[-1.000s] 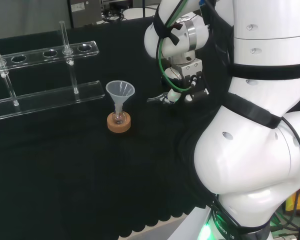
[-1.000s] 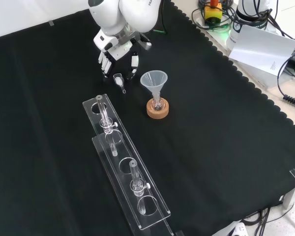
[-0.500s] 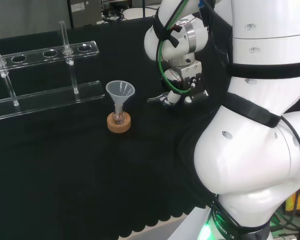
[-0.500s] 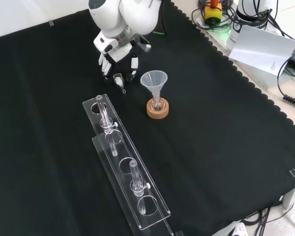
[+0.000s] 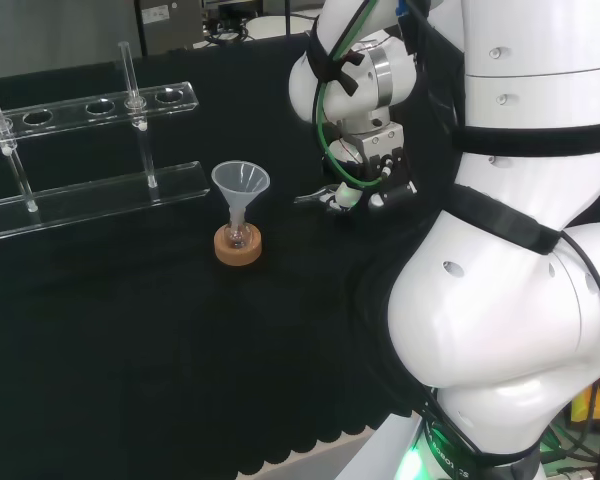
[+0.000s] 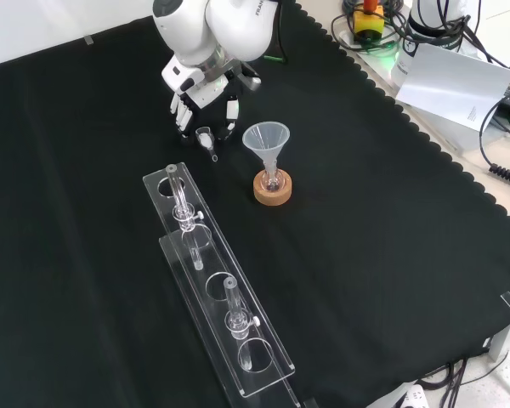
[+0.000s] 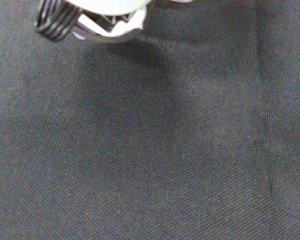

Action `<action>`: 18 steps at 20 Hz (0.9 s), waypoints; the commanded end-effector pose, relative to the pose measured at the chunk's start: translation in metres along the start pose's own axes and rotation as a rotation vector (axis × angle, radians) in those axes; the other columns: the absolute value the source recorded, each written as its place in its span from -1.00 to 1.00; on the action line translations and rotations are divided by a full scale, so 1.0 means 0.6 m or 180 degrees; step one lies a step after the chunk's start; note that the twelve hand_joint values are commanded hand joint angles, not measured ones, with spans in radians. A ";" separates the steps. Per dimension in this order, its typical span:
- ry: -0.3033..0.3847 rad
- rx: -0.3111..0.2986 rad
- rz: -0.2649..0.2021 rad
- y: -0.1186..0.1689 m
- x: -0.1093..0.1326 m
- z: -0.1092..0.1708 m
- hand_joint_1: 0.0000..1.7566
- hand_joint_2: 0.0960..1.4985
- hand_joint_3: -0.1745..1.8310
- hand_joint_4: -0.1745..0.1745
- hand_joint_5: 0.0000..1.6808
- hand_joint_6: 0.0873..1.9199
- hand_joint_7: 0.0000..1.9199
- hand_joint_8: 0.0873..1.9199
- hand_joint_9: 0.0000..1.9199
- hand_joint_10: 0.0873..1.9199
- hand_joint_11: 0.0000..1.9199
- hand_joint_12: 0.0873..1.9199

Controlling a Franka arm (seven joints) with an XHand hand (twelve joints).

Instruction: Pick up the weighing funnel.

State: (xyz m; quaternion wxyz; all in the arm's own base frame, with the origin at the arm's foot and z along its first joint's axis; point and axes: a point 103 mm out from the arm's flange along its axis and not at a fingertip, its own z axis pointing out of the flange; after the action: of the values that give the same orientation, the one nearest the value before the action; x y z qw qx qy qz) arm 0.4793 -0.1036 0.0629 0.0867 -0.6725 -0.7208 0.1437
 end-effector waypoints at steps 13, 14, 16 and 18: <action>-0.0025 0.0035 -0.0007 0.009 0.010 0.008 0.09 -0.23 -0.25 -0.28 -0.29 -0.32 -0.29 -0.30 -0.02 -0.64 -0.25 0.12; -0.0020 0.0033 -0.0012 0.009 0.009 0.008 0.09 -0.23 -0.25 -0.28 -0.29 -0.32 -0.29 -0.30 -0.02 -0.64 -0.25 0.12; -0.0014 0.0034 -0.0017 0.009 0.009 0.008 0.09 -0.23 -0.25 -0.28 -0.28 -0.31 -0.29 -0.30 -0.02 -0.65 -0.25 0.12; -0.0008 0.0036 -0.0017 0.009 0.009 0.009 0.09 -0.23 -0.24 -0.28 -0.28 -0.31 -0.29 -0.29 -0.02 -0.65 -0.25 0.12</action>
State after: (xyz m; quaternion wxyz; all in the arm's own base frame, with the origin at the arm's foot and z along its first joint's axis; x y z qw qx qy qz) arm 0.4824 -0.0984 0.0563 0.0889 -0.6700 -0.7218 0.1490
